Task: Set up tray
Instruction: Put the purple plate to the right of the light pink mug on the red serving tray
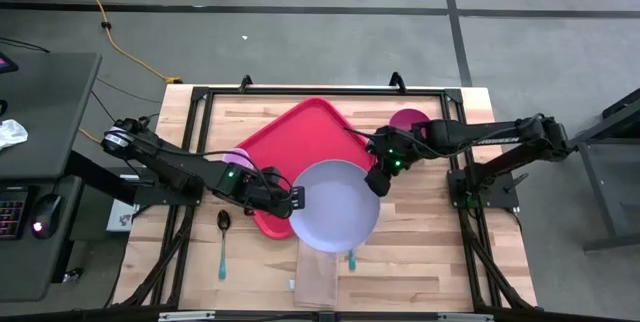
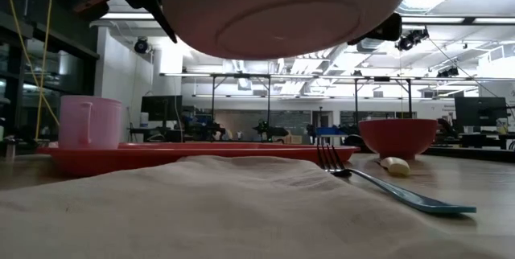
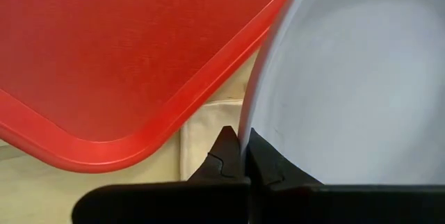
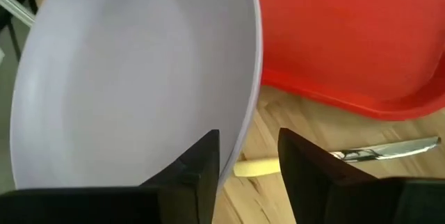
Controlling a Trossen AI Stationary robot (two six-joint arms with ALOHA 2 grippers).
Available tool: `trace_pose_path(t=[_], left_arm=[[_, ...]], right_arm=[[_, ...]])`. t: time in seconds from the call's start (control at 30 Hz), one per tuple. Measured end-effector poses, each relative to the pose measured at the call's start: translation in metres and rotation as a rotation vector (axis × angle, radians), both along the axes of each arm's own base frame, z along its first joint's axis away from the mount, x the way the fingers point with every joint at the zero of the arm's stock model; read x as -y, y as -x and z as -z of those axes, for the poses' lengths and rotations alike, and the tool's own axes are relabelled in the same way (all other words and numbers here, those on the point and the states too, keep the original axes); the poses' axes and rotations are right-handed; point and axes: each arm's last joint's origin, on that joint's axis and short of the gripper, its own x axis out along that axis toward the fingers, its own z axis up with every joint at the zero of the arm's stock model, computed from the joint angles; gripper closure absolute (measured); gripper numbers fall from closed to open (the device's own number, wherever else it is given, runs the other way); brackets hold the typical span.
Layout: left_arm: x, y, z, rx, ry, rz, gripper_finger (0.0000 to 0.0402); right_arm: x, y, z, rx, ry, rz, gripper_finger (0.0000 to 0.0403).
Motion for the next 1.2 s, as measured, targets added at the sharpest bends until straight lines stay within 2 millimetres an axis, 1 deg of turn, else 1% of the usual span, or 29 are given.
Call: trace_pose_path(t=[0.2,0.33,0.63,0.8,0.9,0.97,1.13,1.2], left_arm=[[0.000,0.002,0.001,-0.019,0.006,-0.020,0.0387],[-0.001,0.004,0.003,-0.050,0.014,-0.043,0.0387],[-0.002,0.004,0.002,-0.020,0.024,-0.141,0.0388],[-0.004,0.002,-0.001,0.007,0.014,-0.191,0.0388],[-0.012,-0.003,-0.010,0.025,0.004,-0.216,0.0388],[-0.020,-0.007,-0.016,0.017,-0.015,-0.235,0.0388],[-0.051,-0.022,-0.032,-0.062,-0.049,-0.222,0.0388],[-0.063,-0.027,-0.035,-0.096,-0.053,-0.209,0.0388]], right_arm=[[0.004,0.001,0.000,-0.001,0.017,-0.002,0.0277],[0.004,0.005,-0.005,0.017,0.019,-0.007,0.0276],[0.004,0.025,-0.026,0.102,0.036,0.007,0.0276],[0.005,0.039,-0.035,0.127,0.106,0.017,0.0276],[0.006,0.047,-0.041,0.149,0.160,0.004,0.0277],[0.006,0.052,-0.044,0.163,0.191,-0.012,0.0277],[0.005,0.067,-0.052,0.196,0.224,-0.039,0.0277],[0.005,0.074,-0.055,0.201,0.229,-0.043,0.0277]])
